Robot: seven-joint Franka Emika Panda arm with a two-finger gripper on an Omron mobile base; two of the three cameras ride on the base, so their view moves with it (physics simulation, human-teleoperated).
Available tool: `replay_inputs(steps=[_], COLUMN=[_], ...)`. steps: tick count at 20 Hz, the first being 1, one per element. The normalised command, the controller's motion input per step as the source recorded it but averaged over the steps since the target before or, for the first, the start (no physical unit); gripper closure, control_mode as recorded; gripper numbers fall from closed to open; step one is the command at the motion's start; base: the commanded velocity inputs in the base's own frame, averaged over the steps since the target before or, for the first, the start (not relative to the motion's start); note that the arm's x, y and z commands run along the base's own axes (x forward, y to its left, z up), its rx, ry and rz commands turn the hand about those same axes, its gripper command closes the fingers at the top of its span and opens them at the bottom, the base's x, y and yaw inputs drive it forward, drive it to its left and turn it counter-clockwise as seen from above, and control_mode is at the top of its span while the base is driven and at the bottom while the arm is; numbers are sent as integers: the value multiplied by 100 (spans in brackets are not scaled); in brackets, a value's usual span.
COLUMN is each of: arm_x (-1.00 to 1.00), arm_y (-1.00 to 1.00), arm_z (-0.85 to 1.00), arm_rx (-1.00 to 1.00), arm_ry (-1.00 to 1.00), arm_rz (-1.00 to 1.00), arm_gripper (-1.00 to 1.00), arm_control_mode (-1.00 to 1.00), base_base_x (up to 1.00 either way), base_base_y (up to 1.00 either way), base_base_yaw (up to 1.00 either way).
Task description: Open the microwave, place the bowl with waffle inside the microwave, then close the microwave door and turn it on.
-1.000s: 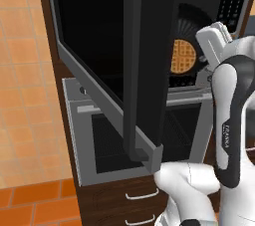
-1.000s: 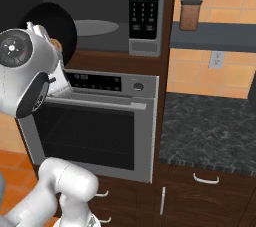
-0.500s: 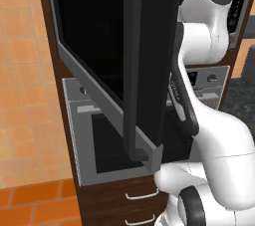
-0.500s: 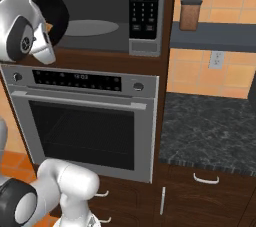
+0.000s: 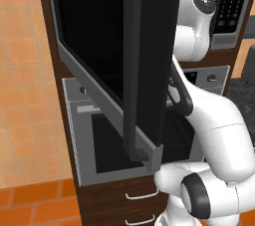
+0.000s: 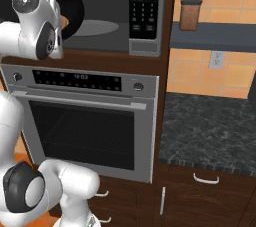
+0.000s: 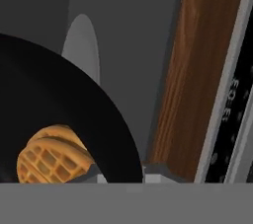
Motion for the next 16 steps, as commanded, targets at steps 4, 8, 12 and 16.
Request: replay_inputs(steps=[4, 8, 12, 16], arm_x=[95, 100, 94, 64], arm_y=[0, 0, 0, 0], arm_z=[-6, -3, 0, 0], arm_rx=[15, 12, 14, 6], arm_ry=[13, 19, 6, 13], arm_rz=[-1, 1, 0, -1], arm_gripper=[100, 100, 100, 100], arm_control_mode=[-100, -100, -100, -100], base_base_x=[0, 0, 0, 0], base_base_y=[0, 0, 0, 0], base_base_yaw=[0, 0, 0, 0])
